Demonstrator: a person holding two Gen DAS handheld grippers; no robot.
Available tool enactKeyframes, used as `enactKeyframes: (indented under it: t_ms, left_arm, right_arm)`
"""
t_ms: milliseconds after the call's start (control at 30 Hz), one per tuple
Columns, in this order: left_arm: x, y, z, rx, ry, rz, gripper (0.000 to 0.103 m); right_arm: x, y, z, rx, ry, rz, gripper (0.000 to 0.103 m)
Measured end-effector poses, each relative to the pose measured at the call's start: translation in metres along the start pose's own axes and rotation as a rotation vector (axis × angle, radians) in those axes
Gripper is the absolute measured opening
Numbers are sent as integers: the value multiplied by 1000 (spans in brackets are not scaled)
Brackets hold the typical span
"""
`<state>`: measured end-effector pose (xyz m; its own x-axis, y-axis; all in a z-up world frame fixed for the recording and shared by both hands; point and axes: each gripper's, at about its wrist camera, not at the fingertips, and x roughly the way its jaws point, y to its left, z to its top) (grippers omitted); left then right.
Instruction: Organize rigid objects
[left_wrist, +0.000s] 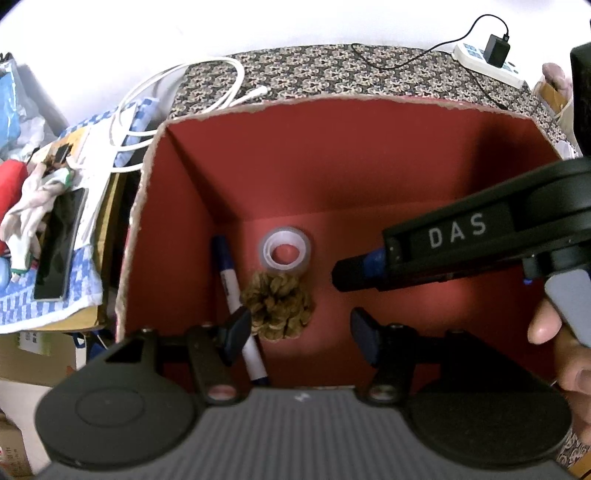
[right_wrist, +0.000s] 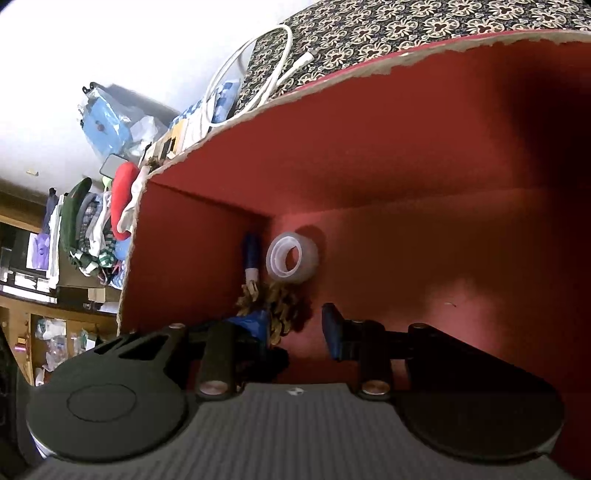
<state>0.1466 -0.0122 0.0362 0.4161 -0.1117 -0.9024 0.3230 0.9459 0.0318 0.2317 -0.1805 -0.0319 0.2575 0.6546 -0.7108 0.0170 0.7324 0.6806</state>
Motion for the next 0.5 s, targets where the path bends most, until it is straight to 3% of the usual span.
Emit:
enactKeyframes:
  t_ms: [500]
  left_arm:
    - [-1,-2,-1,-1,-10,0,61]
  right_arm:
    - [0,0,0,2,-4,-4,15]
